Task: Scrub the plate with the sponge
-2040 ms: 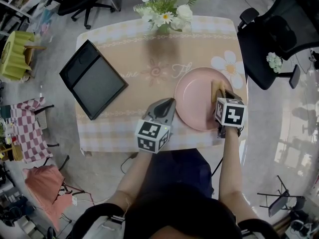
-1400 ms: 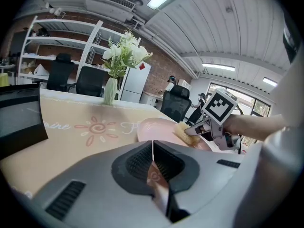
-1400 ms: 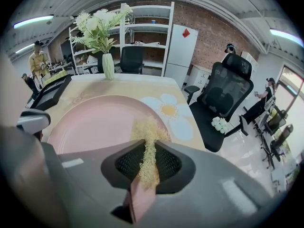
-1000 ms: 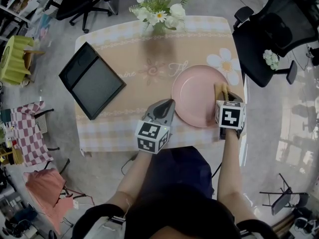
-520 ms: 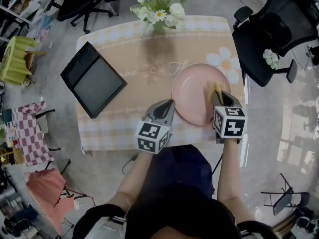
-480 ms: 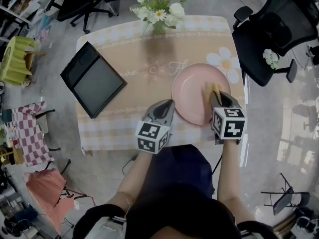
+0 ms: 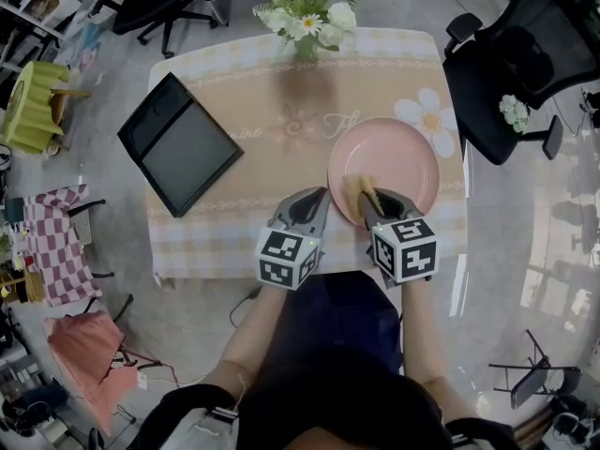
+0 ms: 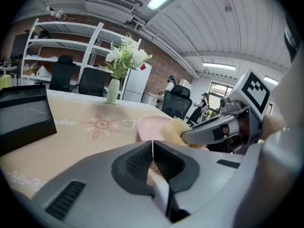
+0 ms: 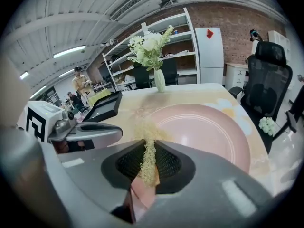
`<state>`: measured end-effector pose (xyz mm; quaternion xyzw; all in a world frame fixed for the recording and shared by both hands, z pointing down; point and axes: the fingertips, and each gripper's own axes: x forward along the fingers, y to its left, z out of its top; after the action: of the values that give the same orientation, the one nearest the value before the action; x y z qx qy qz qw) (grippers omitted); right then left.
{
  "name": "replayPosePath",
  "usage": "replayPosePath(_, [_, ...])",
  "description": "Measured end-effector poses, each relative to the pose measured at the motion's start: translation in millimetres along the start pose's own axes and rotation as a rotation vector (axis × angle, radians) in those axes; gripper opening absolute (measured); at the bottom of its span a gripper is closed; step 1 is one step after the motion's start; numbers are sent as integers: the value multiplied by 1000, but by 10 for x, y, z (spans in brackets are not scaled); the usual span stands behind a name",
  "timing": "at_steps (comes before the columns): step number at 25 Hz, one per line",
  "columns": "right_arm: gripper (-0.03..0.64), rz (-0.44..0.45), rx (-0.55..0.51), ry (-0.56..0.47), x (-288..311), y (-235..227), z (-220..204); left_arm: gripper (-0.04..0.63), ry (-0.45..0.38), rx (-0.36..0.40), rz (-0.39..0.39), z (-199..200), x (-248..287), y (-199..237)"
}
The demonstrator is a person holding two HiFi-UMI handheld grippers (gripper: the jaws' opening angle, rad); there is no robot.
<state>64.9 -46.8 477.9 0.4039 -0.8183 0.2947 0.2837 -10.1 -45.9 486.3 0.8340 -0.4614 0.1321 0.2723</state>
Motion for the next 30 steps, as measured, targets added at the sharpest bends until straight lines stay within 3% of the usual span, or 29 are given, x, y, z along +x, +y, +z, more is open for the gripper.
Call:
replayPosePath(12, [54,64,-56,61,232,171,-84,15,5,-9,12,-28,-5,66])
replayPosePath(30, [52,74,-125,116,403,153,-102,15,21,-10,4,-47,49,89])
